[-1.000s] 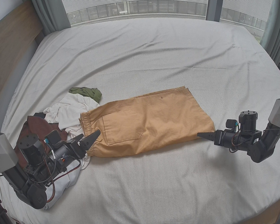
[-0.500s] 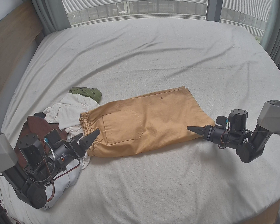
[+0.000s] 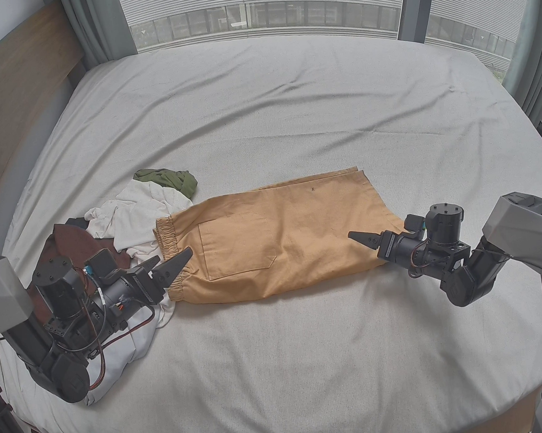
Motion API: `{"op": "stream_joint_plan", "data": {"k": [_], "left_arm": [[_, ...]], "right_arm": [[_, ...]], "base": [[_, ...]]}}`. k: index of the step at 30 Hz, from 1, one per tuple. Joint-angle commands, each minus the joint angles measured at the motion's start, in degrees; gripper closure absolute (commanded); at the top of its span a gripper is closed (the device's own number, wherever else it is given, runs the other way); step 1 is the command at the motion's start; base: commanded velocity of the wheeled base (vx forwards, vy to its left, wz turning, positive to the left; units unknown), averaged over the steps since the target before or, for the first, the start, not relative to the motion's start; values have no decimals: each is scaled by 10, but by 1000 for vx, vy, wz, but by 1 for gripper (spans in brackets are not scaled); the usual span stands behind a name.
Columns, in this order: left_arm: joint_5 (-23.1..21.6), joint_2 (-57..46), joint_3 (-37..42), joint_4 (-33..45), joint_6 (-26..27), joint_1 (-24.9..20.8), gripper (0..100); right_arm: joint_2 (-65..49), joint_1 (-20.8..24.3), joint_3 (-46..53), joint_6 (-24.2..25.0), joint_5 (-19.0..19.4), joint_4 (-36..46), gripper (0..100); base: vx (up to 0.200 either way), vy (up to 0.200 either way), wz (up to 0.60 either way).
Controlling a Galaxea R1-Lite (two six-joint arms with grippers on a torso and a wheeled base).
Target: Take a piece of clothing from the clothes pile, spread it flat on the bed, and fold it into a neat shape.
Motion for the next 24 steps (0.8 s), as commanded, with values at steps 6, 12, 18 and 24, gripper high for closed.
{"op": "stream_joint_plan", "data": {"k": [6,12,18,24], "left_arm": [[-1,-2,-1,0,-1,3,0],[-1,-2,-2,0,-1,3,0],[-1,-1,-1,0,-1,3,0],[-1,-1,0,0,-1,3,0]], "right_arm": [[16,17,-24,-1,-9,21,0],[26,20,-27,-4,-25,28,100],[2,26,5,-6,-28,23,100],[-48,30,69,-22,-28,20,100]], "base": [[0,0,0],[0,0,0],[0,0,0],[0,0,0]]}}
